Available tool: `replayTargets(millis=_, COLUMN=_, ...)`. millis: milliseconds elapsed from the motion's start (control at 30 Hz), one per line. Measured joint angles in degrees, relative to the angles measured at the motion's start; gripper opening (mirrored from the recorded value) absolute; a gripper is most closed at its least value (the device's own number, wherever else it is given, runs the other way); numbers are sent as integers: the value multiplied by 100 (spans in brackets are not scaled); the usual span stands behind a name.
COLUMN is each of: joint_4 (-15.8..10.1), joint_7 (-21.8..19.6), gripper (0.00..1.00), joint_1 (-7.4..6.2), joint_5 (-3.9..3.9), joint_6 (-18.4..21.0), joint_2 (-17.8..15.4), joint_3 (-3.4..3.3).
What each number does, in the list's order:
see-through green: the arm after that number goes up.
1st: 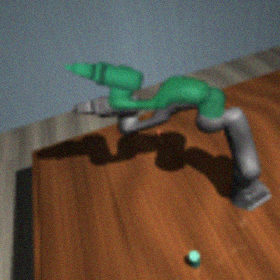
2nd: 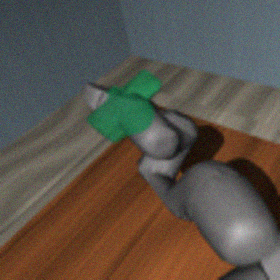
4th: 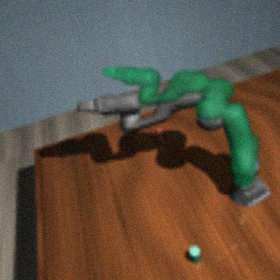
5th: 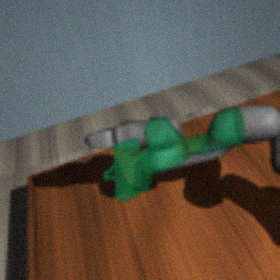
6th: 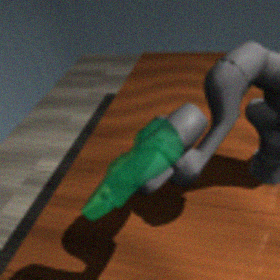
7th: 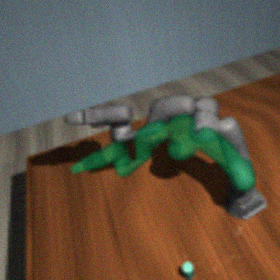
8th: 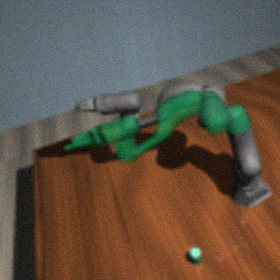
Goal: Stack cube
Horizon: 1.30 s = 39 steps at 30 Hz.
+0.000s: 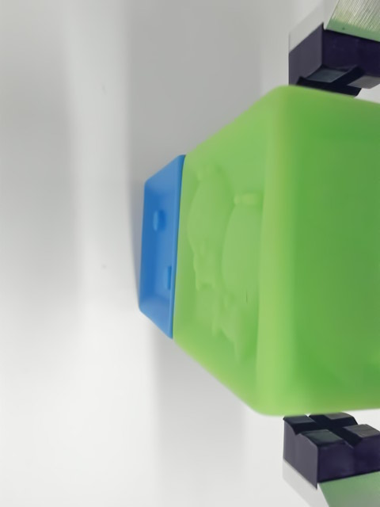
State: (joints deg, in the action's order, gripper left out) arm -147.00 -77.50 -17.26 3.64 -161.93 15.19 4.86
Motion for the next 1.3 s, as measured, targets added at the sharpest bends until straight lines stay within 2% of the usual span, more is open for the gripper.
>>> replayTargets(millis=700, joint_4=-9, joint_7=10, gripper=100, joint_1=3, joint_5=-8, joint_6=67, joint_2=-91, joint_3=4)
replayTargets(millis=867, joint_4=-24, joint_7=33, gripper=100, joint_1=9, joint_5=-47, joint_6=201, joint_2=-246, joint_3=19)
replayTargets(millis=1300, joint_4=-75, joint_7=149, gripper=100, joint_1=14, joint_5=-221, joint_6=746, joint_2=-861, joint_3=56)
